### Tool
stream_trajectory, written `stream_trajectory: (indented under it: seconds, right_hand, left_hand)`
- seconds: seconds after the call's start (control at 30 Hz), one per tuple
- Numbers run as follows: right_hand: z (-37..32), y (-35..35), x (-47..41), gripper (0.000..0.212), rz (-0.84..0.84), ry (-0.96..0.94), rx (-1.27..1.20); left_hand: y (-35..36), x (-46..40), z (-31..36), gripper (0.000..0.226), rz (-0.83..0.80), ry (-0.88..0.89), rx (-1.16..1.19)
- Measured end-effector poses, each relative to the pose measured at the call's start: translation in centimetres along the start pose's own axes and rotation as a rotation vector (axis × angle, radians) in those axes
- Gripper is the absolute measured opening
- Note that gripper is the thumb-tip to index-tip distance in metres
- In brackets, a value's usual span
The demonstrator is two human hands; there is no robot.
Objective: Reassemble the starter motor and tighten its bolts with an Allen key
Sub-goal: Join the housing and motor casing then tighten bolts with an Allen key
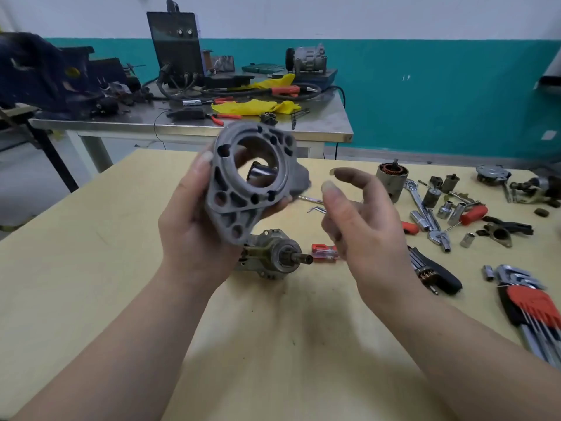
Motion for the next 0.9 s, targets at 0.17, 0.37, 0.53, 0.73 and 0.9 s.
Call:
stream_trajectory:
  seconds: [0.17, 0.37, 0.53, 0.73, 0.9]
  right_hand:
    - [-0.8, 3.7, -0.2, 0.085, -0.275, 0.288, -0.118]
    - [-3.1, 3.6, -0.9, 0.028, -0.397, 0.193, -0.100]
    - [-3.4, 0.0, -0.8, 0.049, -0.207, 0.056, -0.029]
    - [-3.8, 0.0, 0.8, 0.086, -0.332, -0.231, 0.318]
    - [-2.2, 0.1, 0.8, 0.098, -0.407, -0.267, 0.532]
  left_hand:
    - [4.5, 2.3, 4.3, 0.070, -0.206, 0.617, -0.800]
    - [5.5, 2.2, 3.5, 0.089, -0.358, 0.697, -0.949]
    - [-1.7, 0.7, -0.2, 0.132, -0.443, 0.356, -1.345]
    - [-8.8, 1.9, -6.1, 0.071, -0.374, 0.030, -1.343]
    - [-10.0, 1.6, -6.5, 0.051, -0.320, -0.104, -1.066]
Point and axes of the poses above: each hand's wrist, its own x-axis away from the middle knuckle, its own y-axis out of the palm, z = x × y, the point moved 10 cm from there along -x, towards the middle knuckle, and after that the axes turned 10 degrees about -x, right-handed, at the moved point
